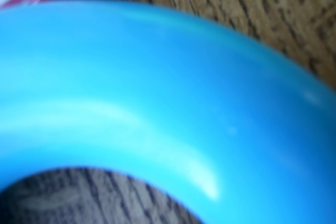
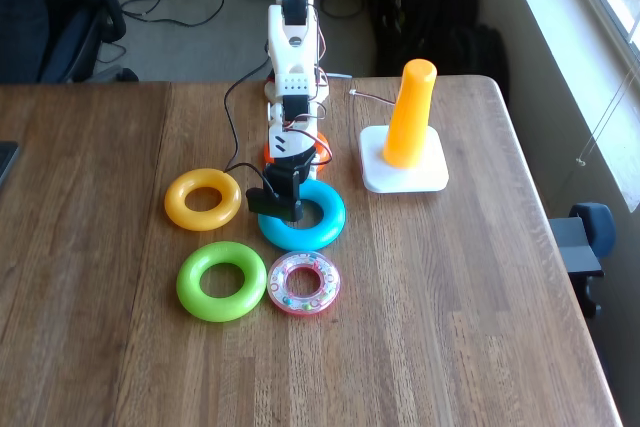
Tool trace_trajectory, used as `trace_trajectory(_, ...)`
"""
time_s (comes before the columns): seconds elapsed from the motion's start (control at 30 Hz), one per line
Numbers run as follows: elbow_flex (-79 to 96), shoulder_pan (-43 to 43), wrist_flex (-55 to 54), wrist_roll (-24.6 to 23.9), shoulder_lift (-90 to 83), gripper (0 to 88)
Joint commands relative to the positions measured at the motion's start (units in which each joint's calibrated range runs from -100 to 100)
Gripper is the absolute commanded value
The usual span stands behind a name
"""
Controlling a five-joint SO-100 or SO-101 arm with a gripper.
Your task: Pick and place the blue ring
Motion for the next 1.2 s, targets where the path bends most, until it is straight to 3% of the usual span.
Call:
trace_trajectory(0.0, -1.1, 0.3, -0.8, 0.2, -0.6, 35.7)
trace_trajectory(0.2, -1.1, 0.3, -0.8, 0.2, -0.5, 33.3)
trace_trajectory(0.5, -1.1, 0.4, -0.8, 0.4, -0.5, 0.2)
trace_trajectory(1.17, -1.8, 3.2, -0.8, 0.3, -3.9, 2.4)
